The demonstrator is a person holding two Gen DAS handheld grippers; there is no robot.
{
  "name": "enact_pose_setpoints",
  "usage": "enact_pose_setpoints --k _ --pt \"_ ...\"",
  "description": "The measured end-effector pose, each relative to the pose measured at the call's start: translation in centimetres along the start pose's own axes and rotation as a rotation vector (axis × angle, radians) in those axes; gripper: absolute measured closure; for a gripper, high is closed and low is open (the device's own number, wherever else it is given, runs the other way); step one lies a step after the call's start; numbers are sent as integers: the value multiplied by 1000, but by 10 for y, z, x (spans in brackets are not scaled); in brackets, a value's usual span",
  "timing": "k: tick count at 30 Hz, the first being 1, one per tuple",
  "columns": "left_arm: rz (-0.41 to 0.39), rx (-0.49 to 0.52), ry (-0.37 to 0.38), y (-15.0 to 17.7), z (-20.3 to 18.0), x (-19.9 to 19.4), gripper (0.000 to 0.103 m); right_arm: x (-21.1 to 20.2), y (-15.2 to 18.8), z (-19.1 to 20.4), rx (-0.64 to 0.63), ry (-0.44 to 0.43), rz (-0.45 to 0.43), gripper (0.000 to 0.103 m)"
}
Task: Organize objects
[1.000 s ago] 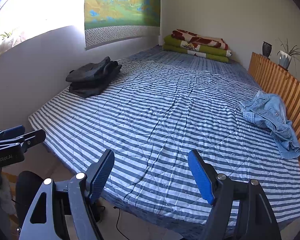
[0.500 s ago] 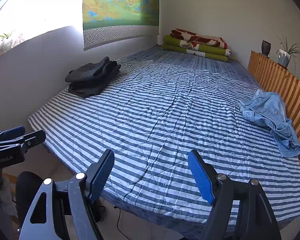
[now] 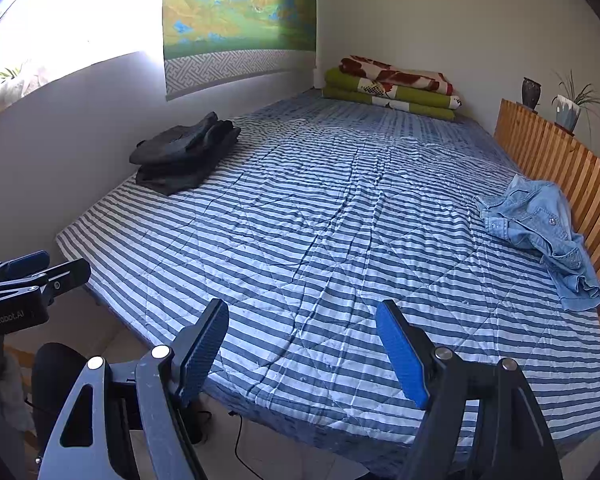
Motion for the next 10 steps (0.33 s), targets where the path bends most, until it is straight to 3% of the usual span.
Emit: enact_pose_setpoints --k 10 --pt "16 28 5 -1 -8 14 6 8 5 -4 30 5 18 30"
Point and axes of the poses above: each gripper's, at about its wrist camera, not at the fingertips, and x roughly the way its jaws point, z to its left, y to its underside, the point moved 10 cm from there along x, roughly the way its jaws point, and after that the axes turned 1 degree about z, right-handed, at the moved point
